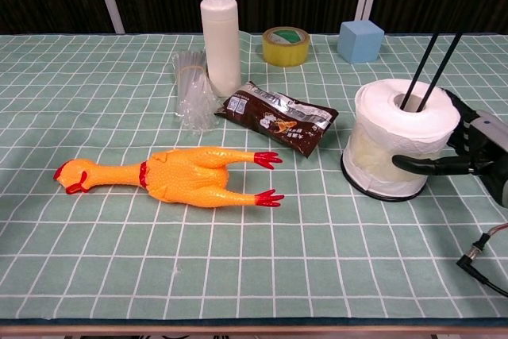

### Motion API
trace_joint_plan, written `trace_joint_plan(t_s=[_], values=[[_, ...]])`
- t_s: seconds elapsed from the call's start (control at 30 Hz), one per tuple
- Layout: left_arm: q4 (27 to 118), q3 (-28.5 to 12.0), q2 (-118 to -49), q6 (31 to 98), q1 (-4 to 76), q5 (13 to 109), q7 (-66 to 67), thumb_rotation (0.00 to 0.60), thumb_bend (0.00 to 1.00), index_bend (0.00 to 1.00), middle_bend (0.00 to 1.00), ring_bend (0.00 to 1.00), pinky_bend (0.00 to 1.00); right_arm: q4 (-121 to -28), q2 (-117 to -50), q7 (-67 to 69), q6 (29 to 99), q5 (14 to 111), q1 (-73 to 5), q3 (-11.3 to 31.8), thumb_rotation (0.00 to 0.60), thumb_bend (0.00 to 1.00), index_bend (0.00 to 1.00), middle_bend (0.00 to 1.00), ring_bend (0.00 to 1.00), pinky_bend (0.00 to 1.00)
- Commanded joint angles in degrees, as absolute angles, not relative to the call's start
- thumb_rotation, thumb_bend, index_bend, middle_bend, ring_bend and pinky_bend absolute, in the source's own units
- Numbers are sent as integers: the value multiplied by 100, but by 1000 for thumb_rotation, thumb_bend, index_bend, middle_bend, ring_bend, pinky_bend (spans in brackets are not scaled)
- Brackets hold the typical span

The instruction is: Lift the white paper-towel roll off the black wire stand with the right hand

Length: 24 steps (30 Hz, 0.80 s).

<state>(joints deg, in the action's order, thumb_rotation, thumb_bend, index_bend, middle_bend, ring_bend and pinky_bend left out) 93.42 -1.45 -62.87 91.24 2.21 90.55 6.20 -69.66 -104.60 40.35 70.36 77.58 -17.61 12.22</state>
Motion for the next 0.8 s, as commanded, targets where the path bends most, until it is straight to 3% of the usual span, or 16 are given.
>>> trace_joint_plan(t_s=[0.03,0.2,0.33,0.57,0.8], values=[[9348,-153,-6283,9133,213,9039,624,600,41,139,65,0,26,-6966,-10505,3933,6910,7614,-1844,1341,600,41,0,0,0,66],[9369,-156,-6278,9123,207,9016,639,600,40,140,65,0,25,-6972,-10555,3788,6723,7424,-1970,1500,600,40,0,0,2,66],[9378,-157,-6279,9133,202,9020,653,600,40,141,65,0,25,-7027,-10576,3718,6596,7251,-2025,1610,600,40,0,6,67,96],[9376,-175,-6282,9145,193,8994,640,600,40,141,65,0,25,-7076,-10614,3654,6642,7108,-2035,1756,600,42,72,179,228,157],[9386,-173,-6291,9117,197,8980,657,600,40,141,64,0,25,-7214,-10553,3667,6740,7122,-1985,1782,600,44,128,234,264,160]])
